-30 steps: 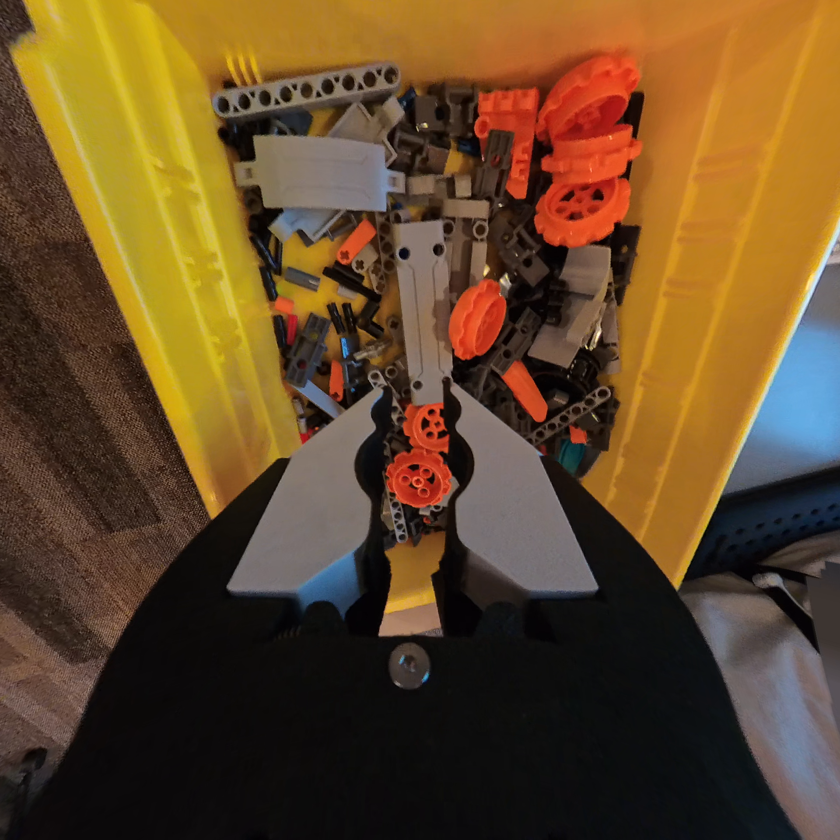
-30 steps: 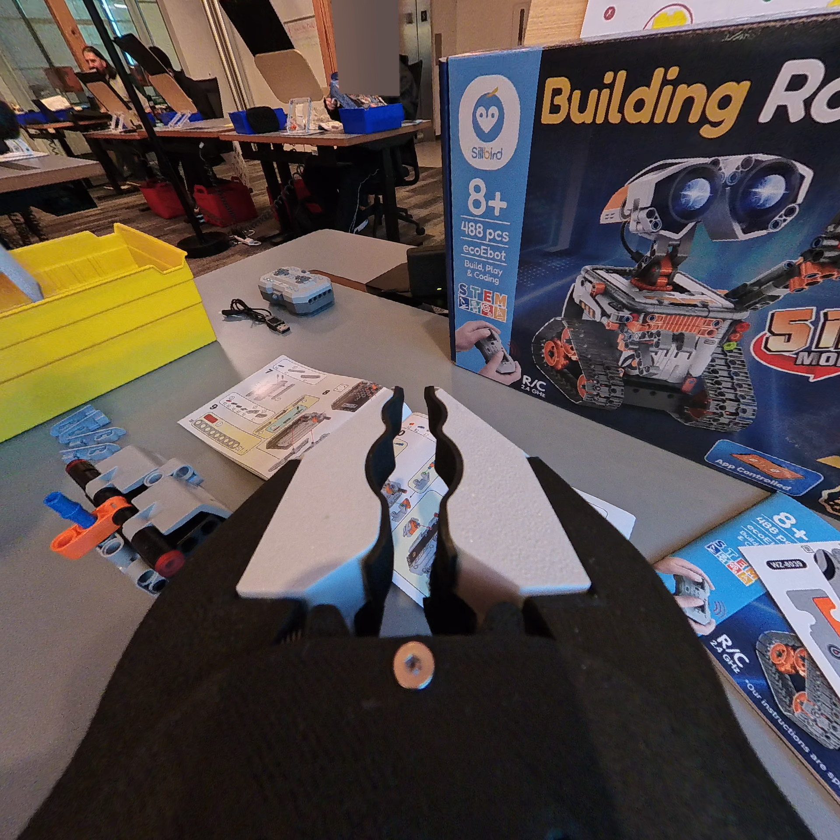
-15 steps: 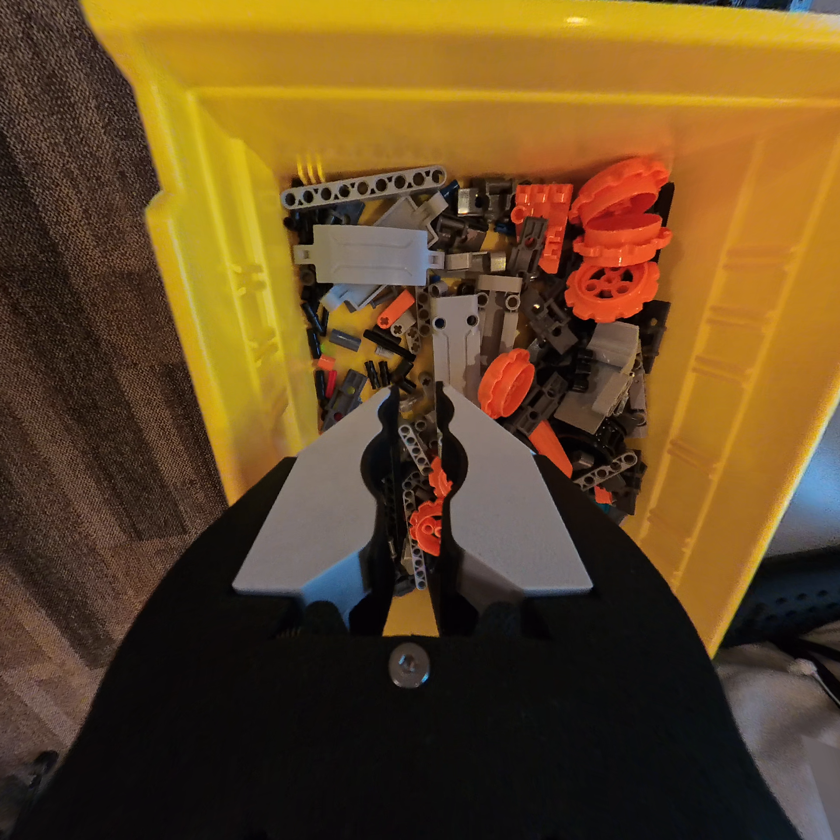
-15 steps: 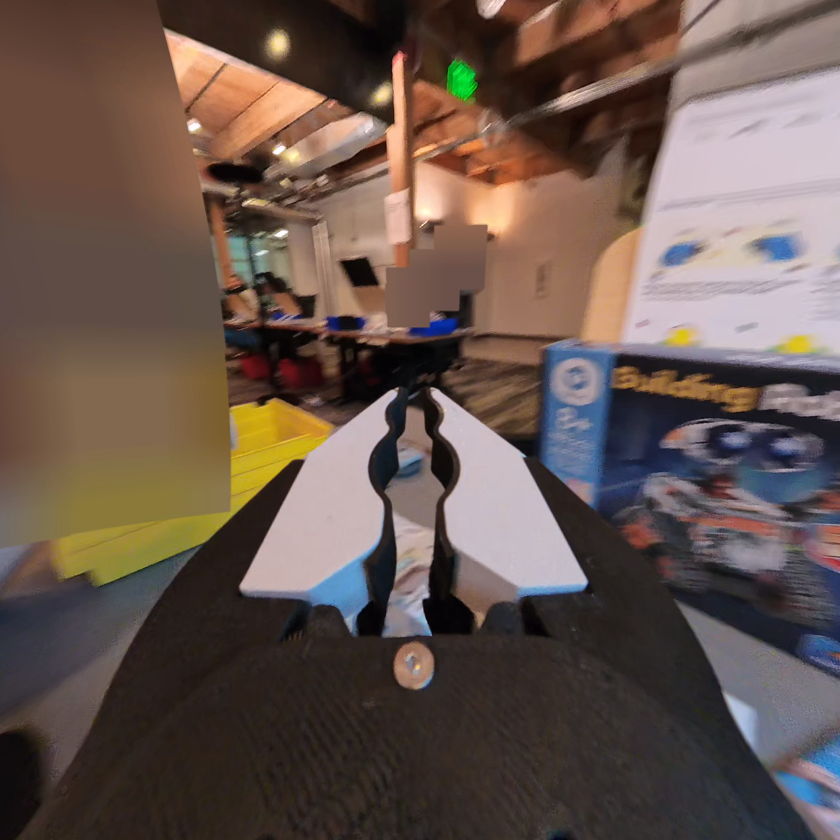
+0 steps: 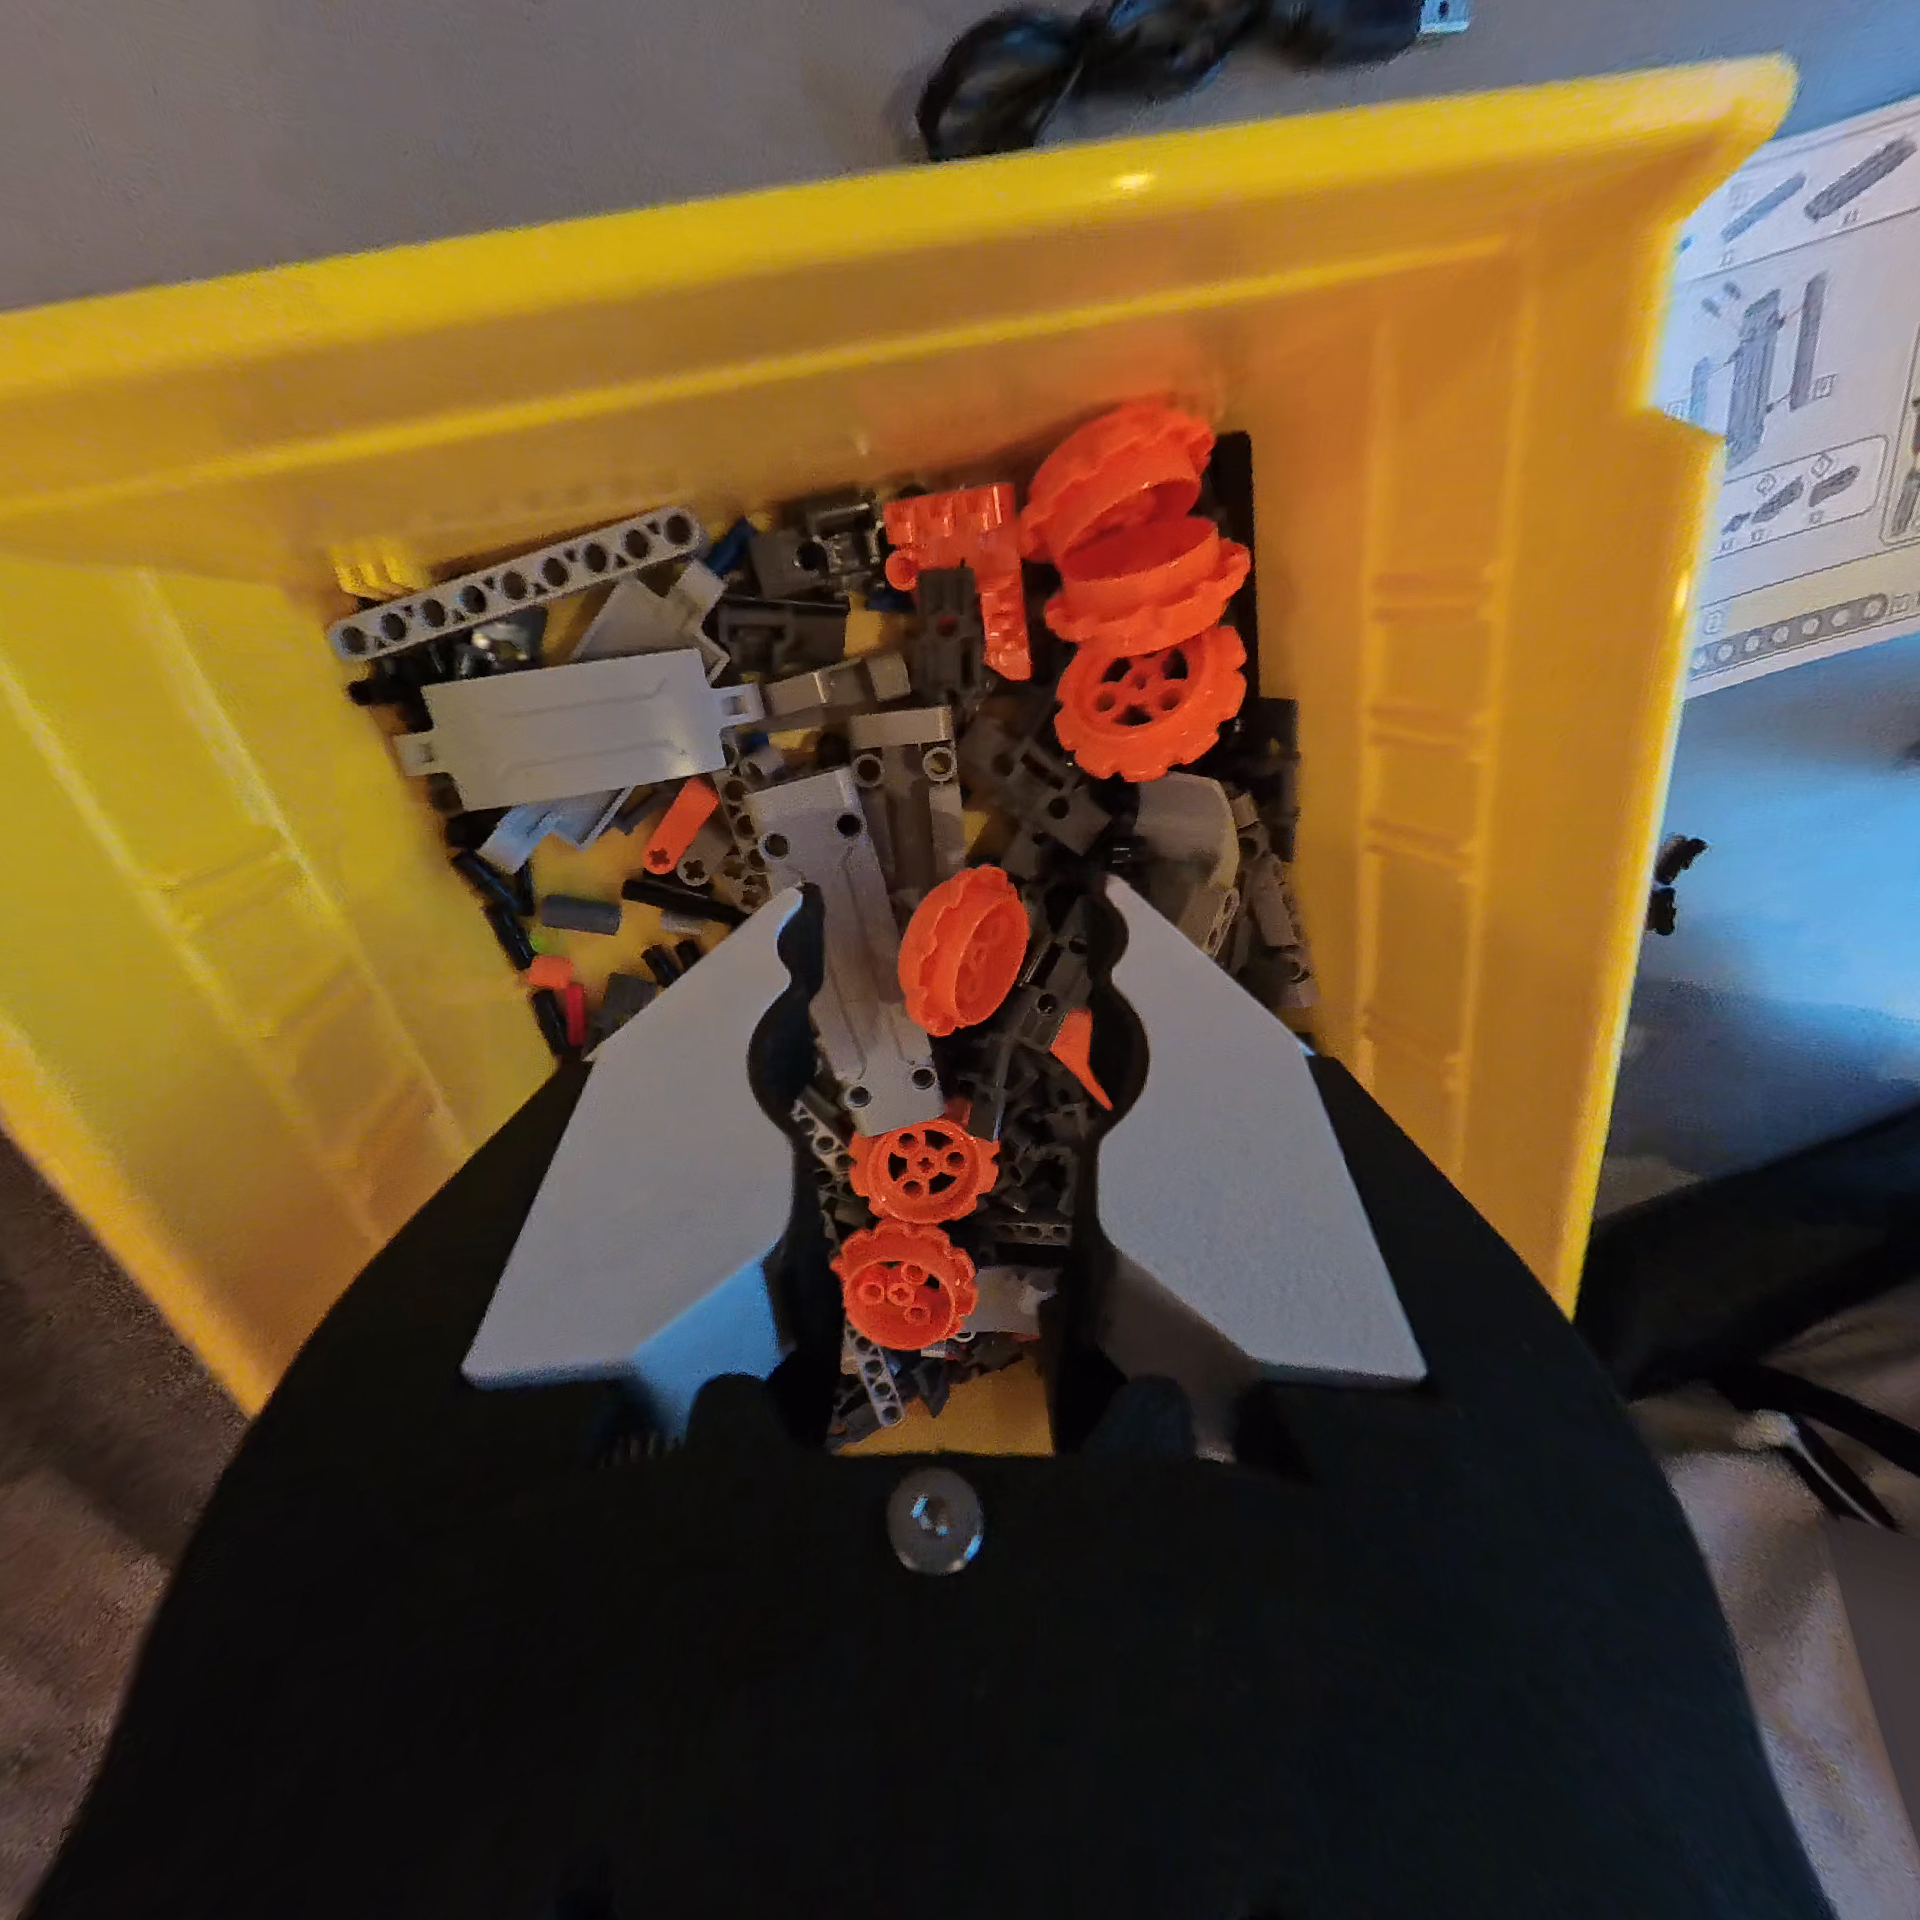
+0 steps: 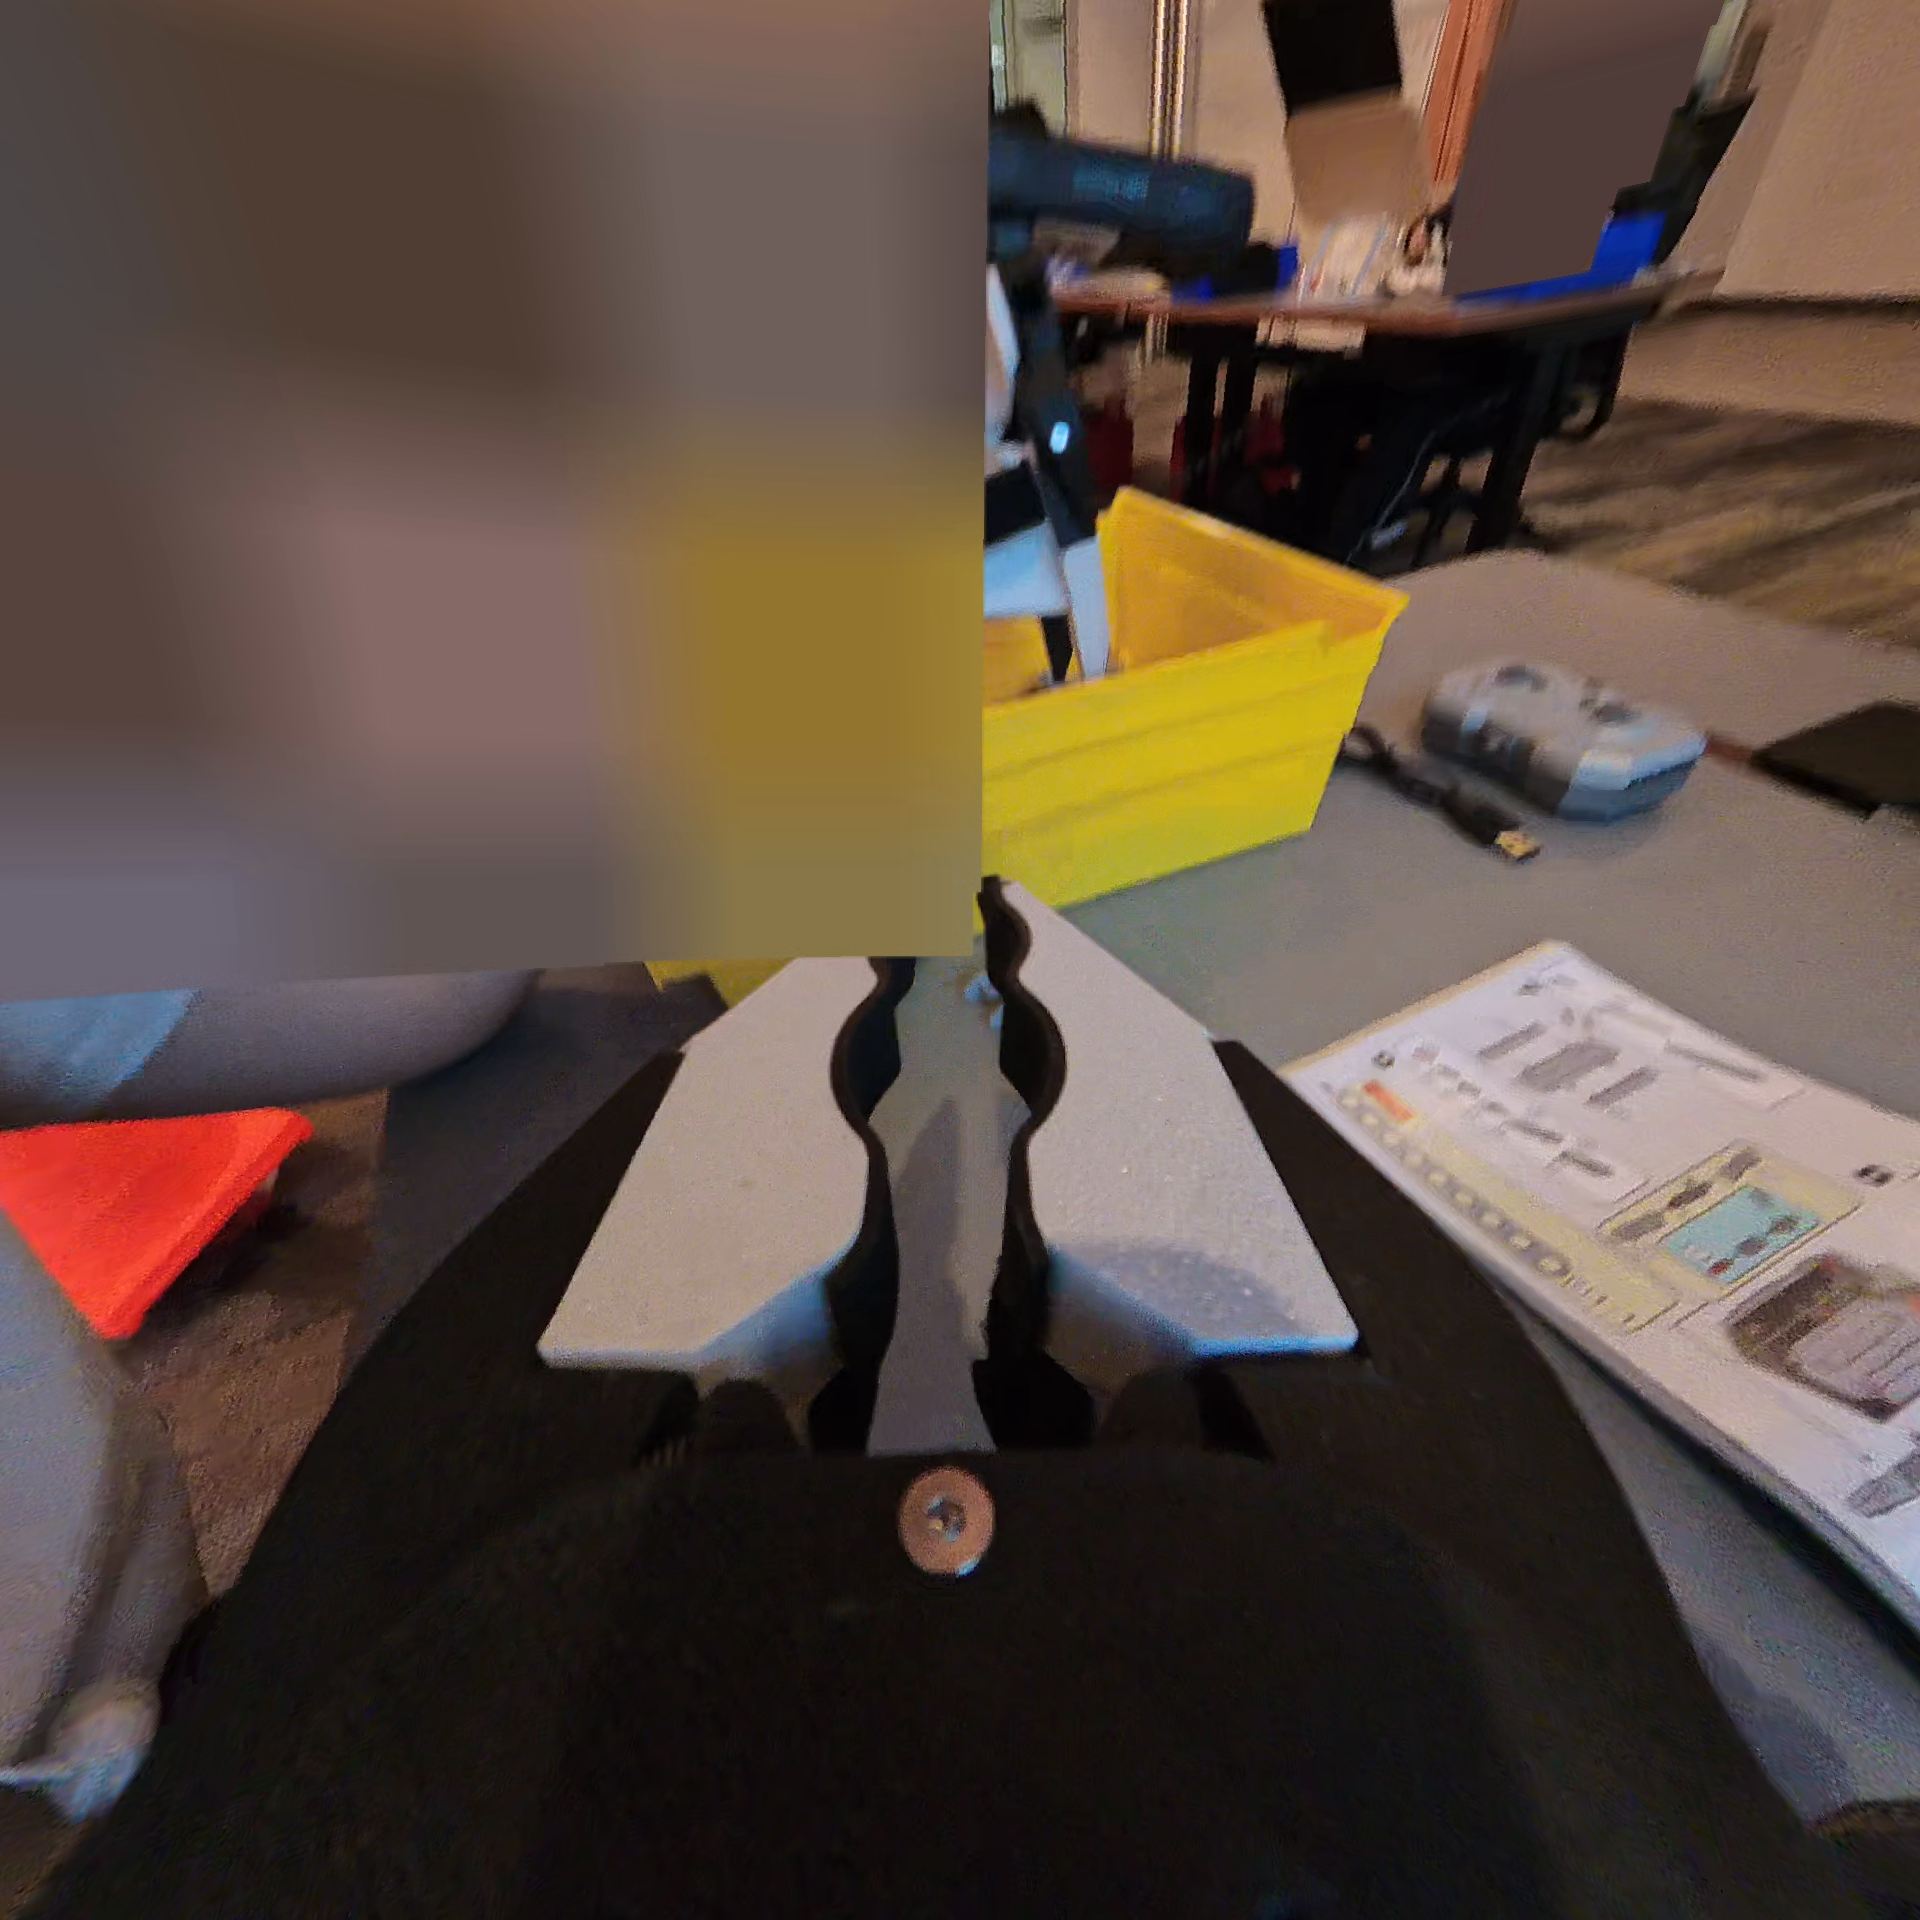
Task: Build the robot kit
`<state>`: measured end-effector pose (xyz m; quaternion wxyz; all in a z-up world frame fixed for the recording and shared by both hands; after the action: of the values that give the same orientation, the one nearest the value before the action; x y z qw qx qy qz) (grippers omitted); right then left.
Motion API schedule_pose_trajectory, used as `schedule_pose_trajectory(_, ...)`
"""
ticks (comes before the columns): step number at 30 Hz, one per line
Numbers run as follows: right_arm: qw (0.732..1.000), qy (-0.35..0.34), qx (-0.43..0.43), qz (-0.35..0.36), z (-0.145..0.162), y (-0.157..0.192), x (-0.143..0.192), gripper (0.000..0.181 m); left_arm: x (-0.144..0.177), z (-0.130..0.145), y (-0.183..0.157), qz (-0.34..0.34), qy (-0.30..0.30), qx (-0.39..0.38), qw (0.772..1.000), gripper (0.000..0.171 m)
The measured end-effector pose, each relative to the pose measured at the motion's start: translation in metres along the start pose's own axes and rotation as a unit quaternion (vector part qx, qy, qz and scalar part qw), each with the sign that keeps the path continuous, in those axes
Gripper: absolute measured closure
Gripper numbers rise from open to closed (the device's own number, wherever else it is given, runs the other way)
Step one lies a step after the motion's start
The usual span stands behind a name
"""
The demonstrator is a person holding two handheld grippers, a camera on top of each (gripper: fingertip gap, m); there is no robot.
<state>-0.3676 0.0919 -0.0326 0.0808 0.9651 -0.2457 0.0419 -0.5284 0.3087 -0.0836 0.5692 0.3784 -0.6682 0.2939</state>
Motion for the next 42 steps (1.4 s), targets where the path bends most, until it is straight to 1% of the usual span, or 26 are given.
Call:
schedule_pose_trajectory(2, 1.000, 0.019, -0.009, -0.005, 0.014, -0.003, -0.004, 0.169, -0.007, -0.002, -0.004, 0.008, 0.013, 0.007, 1.000, 0.113)
schedule_pose_trajectory(3, 1.000, 0.024, -0.014, -0.006, 0.018, -0.005, -0.005, 0.169, -0.011, -0.002, -0.001, -0.003, 0.022, 0.015, 1.000, 0.106)
schedule_pose_trajectory(6, 0.999, 0.023, -0.030, -0.009, 0.022, -0.010, -0.002, 0.169, -0.023, 0.005, 0.007, -0.046, 0.061, 0.014, 0.997, 0.104)
schedule_pose_trajectory(7, 0.999, 0.021, -0.030, -0.008, 0.022, -0.012, 0.000, 0.169, -0.027, 0.007, 0.006, -0.050, 0.073, 0.005, 0.996, 0.104)
schedule_pose_trajectory(12, 0.999, 0.010, -0.045, -0.012, 0.022, -0.018, 0.005, 0.169, -0.039, 0.022, 0.003, -0.065, 0.131, -0.029, 0.989, 0.128)
schedule_pose_trajectory(15, 0.998, 0.013, -0.049, -0.021, 0.024, -0.016, 0.003, 0.169, -0.037, 0.025, 0.005, -0.069, 0.138, -0.027, 0.988, 0.130)
schedule_pose_trajectory(19, 0.998, 0.015, -0.047, -0.032, 0.024, -0.012, 0.001, 0.169, -0.028, 0.027, 0.016, -0.070, 0.120, 0.001, 0.990, 0.131)
schedule_pose_trajectory(22, 0.998, 0.016, -0.054, -0.039, 0.026, -0.011, 0.000, 0.169, -0.020, 0.036, 0.034, -0.094, 0.121, 0.028, 0.988, 0.131)
schedule_pose_trajectory(28, 0.996, 0.014, -0.072, -0.043, 0.029, -0.014, -0.001, 0.169, -0.008, 0.040, 0.052, -0.092, 0.093, 0.078, 0.988, 0.131)
schedule_pose_trajectory(33, 0.996, 0.016, -0.072, -0.047, 0.030, -0.012, -0.002, 0.169, -0.009, 0.037, 0.053, -0.110, 0.092, 0.065, 0.988, 0.131)
schedule_pose_trajectory(35, 0.996, 0.017, -0.075, -0.049, 0.031, -0.012, -0.002, 0.169, -0.008, 0.032, 0.049, -0.102, 0.081, 0.058, 0.990, 0.132)
schedule_pose_trajectory(36, 0.996, 0.017, -0.076, -0.049, 0.032, -0.012, -0.002, 0.169, -0.006, 0.030, 0.046, -0.097, 0.072, 0.057, 0.991, 0.129)
schedule_pose_trajectory(39, 0.995, 0.016, -0.080, -0.051, 0.031, -0.012, -0.002, 0.169, 0.004, 0.019, 0.035, -0.074, 0.028, 0.043, 0.996, 0.121)
schedule_pose_trajectory(42, 0.995, 0.014, -0.083, -0.053, 0.031, -0.012, -0.002, 0.169, 0.014, 0.002, 0.013, -0.036, -0.031, -0.017, 0.999, 0.123)
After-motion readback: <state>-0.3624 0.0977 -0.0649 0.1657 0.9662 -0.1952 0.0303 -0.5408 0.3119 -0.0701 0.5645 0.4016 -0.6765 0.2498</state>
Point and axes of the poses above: each gripper's, where its closed fingertips meet, x back along the fingers, z out of its underside, y = z × x across the jaws, the point moved 3 cm from there along x, back along the fingers, and after that the axes turned 15 degrees about -z, right-handed, at the moved point
